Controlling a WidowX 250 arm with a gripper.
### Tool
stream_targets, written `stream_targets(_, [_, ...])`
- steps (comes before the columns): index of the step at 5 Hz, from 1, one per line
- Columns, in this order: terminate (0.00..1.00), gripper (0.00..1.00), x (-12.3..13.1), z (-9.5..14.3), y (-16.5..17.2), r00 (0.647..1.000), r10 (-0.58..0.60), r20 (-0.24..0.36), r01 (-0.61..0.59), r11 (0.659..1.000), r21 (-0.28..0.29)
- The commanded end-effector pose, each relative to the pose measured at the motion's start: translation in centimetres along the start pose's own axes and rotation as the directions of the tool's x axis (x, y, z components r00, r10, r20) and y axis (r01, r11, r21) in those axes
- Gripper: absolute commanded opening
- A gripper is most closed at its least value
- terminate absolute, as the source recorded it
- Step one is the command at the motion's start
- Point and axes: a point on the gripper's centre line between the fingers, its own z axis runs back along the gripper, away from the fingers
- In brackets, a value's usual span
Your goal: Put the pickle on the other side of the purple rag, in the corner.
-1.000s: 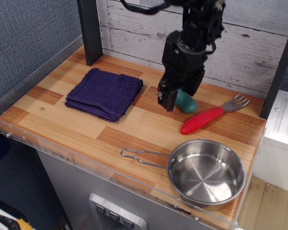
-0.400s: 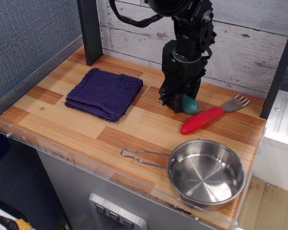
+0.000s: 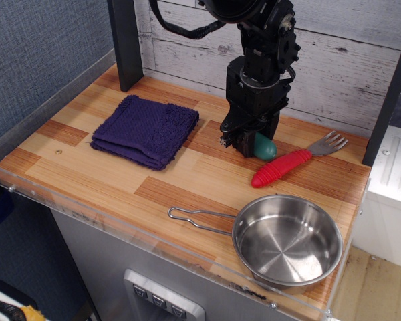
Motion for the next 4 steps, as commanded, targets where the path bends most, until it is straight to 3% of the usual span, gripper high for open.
stream_targets(1, [0.00,0.00,1.5,7.1,-2.3,0.993,-0.114,0.011,0.115,0.983,-0.141])
stream_targets(2, [0.00,0.00,2.4,10.6,-1.3,0.989,-0.148,0.024,0.149,0.972,-0.183])
stream_targets(3, [0.00,0.00,3.5,12.8,1.0,0.978,-0.201,0.050,0.206,0.958,-0.197])
stream_targets(4, [0.00,0.00,5.2,14.3,4.1,0.985,-0.159,0.070,0.170,0.966,-0.193])
